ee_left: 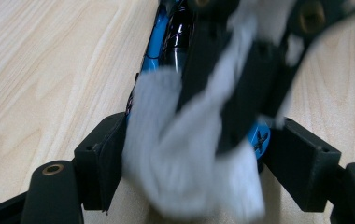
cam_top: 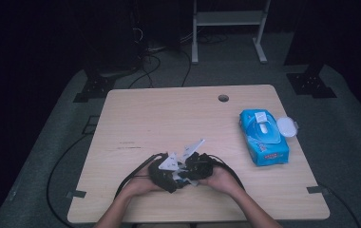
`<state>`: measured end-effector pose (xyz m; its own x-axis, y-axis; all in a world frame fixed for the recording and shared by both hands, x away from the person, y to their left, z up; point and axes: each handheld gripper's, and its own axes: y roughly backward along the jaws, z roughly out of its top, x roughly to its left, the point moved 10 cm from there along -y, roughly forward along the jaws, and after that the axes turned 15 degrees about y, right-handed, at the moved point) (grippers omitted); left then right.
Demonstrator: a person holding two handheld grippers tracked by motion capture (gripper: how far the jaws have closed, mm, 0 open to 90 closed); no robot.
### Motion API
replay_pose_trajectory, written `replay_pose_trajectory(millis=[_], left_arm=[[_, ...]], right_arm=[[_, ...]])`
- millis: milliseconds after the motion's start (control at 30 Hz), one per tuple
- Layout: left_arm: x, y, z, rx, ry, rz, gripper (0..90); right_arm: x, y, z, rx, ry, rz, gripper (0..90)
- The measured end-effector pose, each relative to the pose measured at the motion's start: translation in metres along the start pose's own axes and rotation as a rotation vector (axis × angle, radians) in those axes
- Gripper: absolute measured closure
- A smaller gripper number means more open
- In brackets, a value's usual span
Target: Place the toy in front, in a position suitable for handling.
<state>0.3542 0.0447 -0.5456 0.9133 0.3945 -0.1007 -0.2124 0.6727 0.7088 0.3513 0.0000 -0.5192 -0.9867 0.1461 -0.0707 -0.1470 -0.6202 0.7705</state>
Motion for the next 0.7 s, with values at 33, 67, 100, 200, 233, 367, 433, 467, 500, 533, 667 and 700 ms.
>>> replay_pose_trajectory(millis=[33,67,100,200,233,367,433,467,500,533,667,700], left_arm=[[0.0,0.0,0.0,-0.001,0.001,0.0,25.0],[0.0,0.0,0.0,-0.005,0.003,0.001,25.0],[0.0,0.0,0.0,-0.003,0.0,0.001,25.0],[0.0,-0.001,0.001,-0.002,0.004,0.002,25.0],[0.0,-0.001,0.001,-0.001,0.005,0.003,25.0],[-0.001,0.0,0.001,-0.007,0.015,-0.005,25.0],[0.0,0.0,0.0,-0.002,0.001,-0.002,25.0],[0.0,0.0,0.0,-0.002,0.001,-0.002,25.0],[0.0,0.0,0.0,-0.011,0.009,-0.004,25.0],[0.0,-0.001,0.0,-0.012,0.009,-0.005,25.0],[0.0,0.0,0.0,-0.001,0.001,0.0,25.0],[0.0,0.0,0.0,0.0,-0.001,0.0,25.0]], right_arm=[[-0.002,0.005,-0.003,-0.006,-0.01,-0.012,82.1],[-0.005,0.009,-0.005,-0.005,-0.018,-0.022,82.1],[-0.007,0.012,-0.007,-0.006,-0.029,-0.029,82.1],[-0.01,0.013,-0.008,-0.009,-0.033,-0.021,82.1],[-0.008,0.01,-0.006,-0.012,-0.026,-0.02,82.1],[0.003,-0.005,0.003,0.002,0.021,-0.004,82.0],[0.003,-0.004,0.003,0.007,0.017,0.006,82.1],[0.002,-0.002,0.001,0.005,0.012,0.012,82.1],[0.001,0.002,-0.001,0.002,0.005,0.012,82.1],[-0.002,0.006,-0.003,0.0,-0.002,0.002,82.1],[-0.009,0.009,-0.005,-0.004,-0.006,-0.019,82.1],[-0.008,0.007,-0.003,-0.003,-0.007,-0.021,82.1]])
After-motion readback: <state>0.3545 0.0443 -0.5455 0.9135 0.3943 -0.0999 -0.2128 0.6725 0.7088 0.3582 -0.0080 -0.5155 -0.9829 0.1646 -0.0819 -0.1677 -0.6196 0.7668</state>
